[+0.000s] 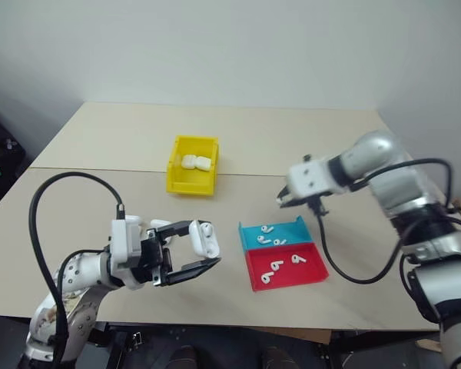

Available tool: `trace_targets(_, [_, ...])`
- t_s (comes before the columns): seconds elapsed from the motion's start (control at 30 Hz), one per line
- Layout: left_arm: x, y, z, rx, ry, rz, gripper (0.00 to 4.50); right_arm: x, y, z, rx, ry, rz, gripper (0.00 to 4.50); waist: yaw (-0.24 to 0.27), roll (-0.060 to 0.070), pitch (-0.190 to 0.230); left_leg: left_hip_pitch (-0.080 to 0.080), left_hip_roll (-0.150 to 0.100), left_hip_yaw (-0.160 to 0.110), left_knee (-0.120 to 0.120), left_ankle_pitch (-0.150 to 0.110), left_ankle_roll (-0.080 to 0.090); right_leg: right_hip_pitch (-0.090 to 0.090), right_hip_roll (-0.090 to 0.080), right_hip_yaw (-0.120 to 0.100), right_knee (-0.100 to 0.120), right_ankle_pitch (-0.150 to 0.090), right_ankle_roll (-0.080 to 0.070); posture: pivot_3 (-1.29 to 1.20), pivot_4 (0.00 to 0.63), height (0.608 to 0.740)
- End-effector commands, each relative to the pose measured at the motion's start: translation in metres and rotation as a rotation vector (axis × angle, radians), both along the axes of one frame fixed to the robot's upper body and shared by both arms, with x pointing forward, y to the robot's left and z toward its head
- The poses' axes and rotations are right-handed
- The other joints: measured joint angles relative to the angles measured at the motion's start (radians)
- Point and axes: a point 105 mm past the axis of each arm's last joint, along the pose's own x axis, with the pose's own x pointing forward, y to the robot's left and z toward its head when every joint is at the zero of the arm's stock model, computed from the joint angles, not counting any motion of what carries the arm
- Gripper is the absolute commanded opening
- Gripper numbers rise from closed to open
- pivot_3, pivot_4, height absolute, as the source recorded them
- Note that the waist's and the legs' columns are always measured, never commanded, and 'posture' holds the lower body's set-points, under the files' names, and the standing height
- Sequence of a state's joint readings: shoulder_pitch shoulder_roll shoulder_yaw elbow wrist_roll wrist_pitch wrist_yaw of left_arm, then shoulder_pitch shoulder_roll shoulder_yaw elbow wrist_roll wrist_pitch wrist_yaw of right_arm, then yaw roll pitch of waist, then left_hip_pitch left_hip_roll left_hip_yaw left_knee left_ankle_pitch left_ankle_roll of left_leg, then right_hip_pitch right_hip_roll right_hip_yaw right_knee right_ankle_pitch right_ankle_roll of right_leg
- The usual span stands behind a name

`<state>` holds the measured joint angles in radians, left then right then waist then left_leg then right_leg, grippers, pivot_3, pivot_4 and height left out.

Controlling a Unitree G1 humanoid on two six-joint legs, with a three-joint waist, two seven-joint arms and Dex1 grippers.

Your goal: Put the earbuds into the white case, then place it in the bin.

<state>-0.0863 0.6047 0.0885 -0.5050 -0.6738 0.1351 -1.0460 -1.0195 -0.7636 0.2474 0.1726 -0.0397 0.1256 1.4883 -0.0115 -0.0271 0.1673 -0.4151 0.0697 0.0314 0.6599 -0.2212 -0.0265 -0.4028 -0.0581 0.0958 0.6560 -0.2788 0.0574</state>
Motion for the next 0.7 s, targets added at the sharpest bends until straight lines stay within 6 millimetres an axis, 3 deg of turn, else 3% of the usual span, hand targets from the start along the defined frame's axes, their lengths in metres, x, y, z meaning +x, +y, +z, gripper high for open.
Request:
trace_targets(0.03, [-0.005, -0.011, 0.015, -0.028, -0.045, -0.063, 2.82, -0.025, 0.000, 0.043, 0.298, 0.066, -0.058, 0.61, -0.001, 0.000, 0.000, 0.000, 0.000, 0.000, 0.000, 0.000, 0.000, 0.000, 0.000, 0.000, 0.000, 0.000, 0.000, 0.00, 0.150, 0.740])
trace_targets(0.2, [-0.001, -0.024, 0.026, -0.029, -0.044, -0.098, 2.82, -0.064, 0.003, 0.063, 0.615, 0.269, -0.066, 0.61, -0.003, 0.000, 0.000, 0.000, 0.000, -0.001, 0.000, 0.000, 0.000, 0.000, 0.001, 0.000, 0.000, 0.000, 0.000, 0.00, 0.150, 0.740])
trace_targets(0.4, [0.004, -0.031, 0.036, -0.033, -0.047, -0.118, 2.82, -0.098, 0.011, 0.082, 0.851, 0.492, -0.017, 0.61, -0.006, 0.000, 0.000, 0.000, 0.000, -0.002, 0.000, 0.000, 0.000, 0.000, 0.001, 0.000, 0.001, 0.000, 0.000, 0.00, 0.150, 0.740])
trace_targets(0.7, [0.016, -0.038, 0.043, -0.051, -0.068, -0.115, 2.82, -0.110, 0.026, 0.078, 0.956, 0.652, -0.004, 0.61, -0.007, 0.000, 0.000, -0.001, -0.001, -0.002, 0.000, 0.000, 0.000, 0.000, 0.001, 0.000, 0.000, 0.000, 0.000, 0.00, 0.150, 0.740])
